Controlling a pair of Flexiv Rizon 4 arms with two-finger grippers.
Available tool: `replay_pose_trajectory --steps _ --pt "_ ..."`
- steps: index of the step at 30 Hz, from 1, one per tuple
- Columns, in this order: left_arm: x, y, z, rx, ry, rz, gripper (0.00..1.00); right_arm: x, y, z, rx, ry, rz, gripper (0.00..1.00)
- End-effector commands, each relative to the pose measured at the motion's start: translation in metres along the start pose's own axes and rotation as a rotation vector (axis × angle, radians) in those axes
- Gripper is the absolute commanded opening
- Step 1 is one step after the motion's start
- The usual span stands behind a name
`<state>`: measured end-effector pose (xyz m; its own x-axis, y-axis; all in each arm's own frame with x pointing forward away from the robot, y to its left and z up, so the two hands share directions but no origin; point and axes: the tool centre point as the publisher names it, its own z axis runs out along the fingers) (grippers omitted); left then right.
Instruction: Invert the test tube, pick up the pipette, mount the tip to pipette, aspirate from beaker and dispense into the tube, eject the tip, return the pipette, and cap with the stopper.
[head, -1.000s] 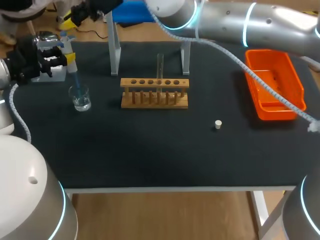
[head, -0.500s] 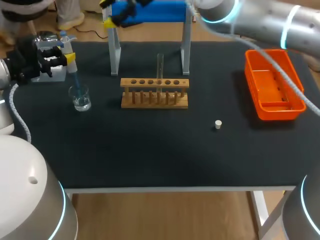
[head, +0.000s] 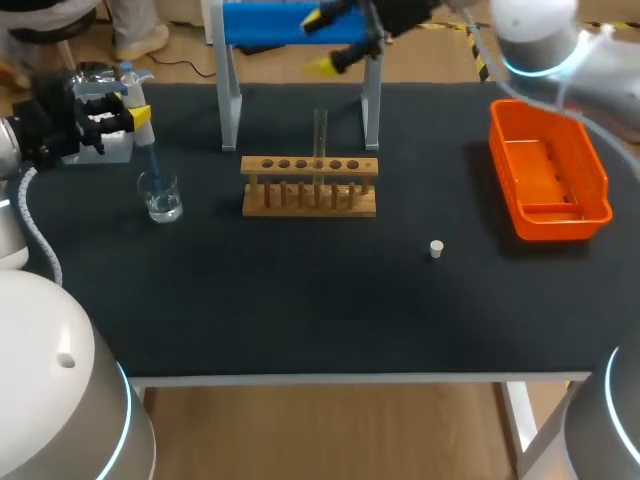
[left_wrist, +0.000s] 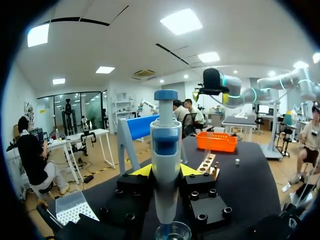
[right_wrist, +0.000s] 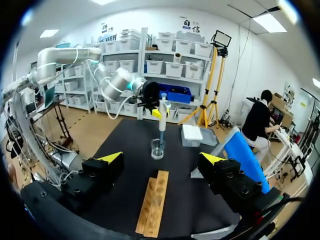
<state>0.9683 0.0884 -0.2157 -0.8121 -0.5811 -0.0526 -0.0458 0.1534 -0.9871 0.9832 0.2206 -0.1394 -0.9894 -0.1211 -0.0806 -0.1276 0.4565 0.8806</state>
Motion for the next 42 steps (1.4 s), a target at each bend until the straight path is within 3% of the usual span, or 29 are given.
replay_pose_trajectory --steps 1,9,18,42 --pt "0.000 -0.001 0.000 -0.002 -0.001 -0.001 0.00 0.008 -0.024 -0.024 -0.042 0.009 -0.004 1.00" --pt "0.000 -0.001 0.000 -0.002 -0.001 -0.001 0.00 0.017 -0.055 -0.020 -0.065 0.009 0.020 1.00" --pt "0.000 -0.001 0.000 -0.002 -0.001 -0.001 0.00 0.029 -0.075 0.002 -0.054 -0.001 0.028 1.00" --pt "0.000 -0.001 0.000 -0.002 -0.001 -0.001 0.00 0.029 -0.075 0.003 -0.056 -0.003 0.028 1.00"
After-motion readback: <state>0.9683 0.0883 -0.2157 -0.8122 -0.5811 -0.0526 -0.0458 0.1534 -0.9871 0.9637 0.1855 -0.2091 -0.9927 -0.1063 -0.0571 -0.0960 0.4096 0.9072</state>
